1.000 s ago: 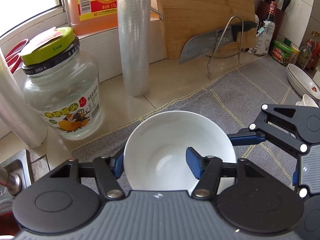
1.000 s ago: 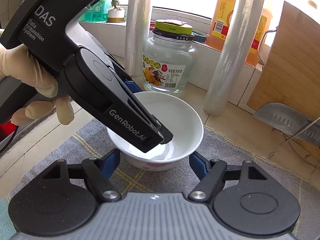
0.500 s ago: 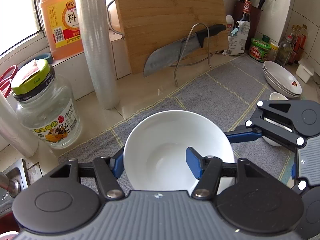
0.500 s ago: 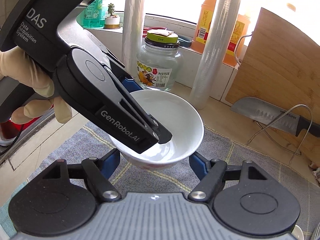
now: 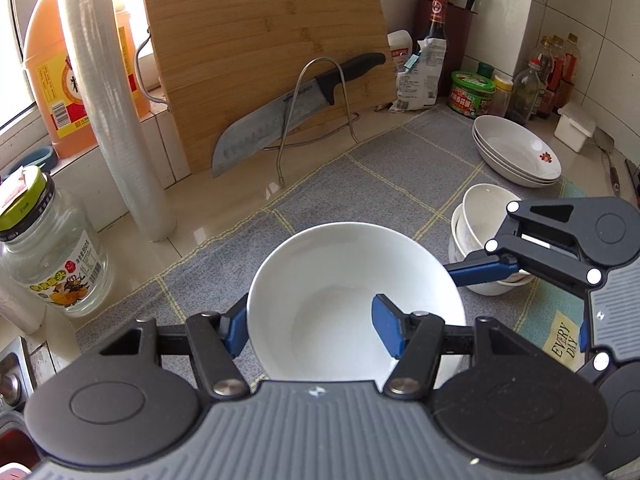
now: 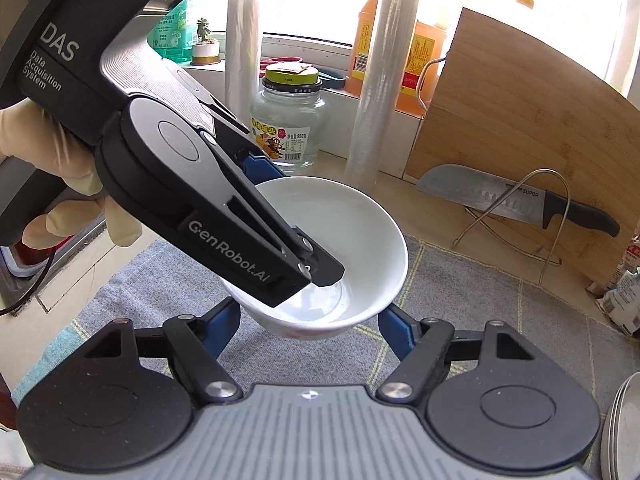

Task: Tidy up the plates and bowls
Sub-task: 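Lift the floral bowl with the left gripper and carry it toward the stack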

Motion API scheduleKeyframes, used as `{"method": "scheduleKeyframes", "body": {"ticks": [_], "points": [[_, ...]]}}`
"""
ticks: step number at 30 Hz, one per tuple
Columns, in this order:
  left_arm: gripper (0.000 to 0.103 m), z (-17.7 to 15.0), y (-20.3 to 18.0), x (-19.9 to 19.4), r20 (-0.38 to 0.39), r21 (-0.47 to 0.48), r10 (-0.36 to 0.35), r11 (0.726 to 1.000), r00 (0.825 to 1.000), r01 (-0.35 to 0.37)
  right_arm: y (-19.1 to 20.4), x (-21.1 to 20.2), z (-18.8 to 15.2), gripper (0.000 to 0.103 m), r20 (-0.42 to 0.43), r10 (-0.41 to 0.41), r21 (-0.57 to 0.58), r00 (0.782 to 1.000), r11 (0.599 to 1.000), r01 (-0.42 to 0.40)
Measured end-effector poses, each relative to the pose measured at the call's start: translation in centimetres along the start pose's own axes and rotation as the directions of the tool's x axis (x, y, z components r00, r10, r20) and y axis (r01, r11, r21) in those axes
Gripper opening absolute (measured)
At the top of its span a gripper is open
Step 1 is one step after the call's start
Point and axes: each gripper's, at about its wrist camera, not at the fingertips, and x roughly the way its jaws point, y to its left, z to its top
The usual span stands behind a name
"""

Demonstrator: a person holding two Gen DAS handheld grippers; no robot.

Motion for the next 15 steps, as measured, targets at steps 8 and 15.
{"method": "scheduleKeyframes", "body": {"ticks": [8, 15], "points": [[0.062, 1.6, -4.1, 0.9, 0.007, 0.059, -0.043, 0.997, 0.999, 0.042, -2.4, -2.9, -2.2, 0.08, -0.001, -0.051, 0.032, 0.999, 0.998, 0.051], [0.062, 3.7, -7.1, 2.1, 0.017, 0.118, -0.09, 0.989, 0.996, 0.087, -4.5, -4.9, -3.5, 0.08, 0.001, -0.117, 0.066, 0.993, 0.991, 0.117]]}}
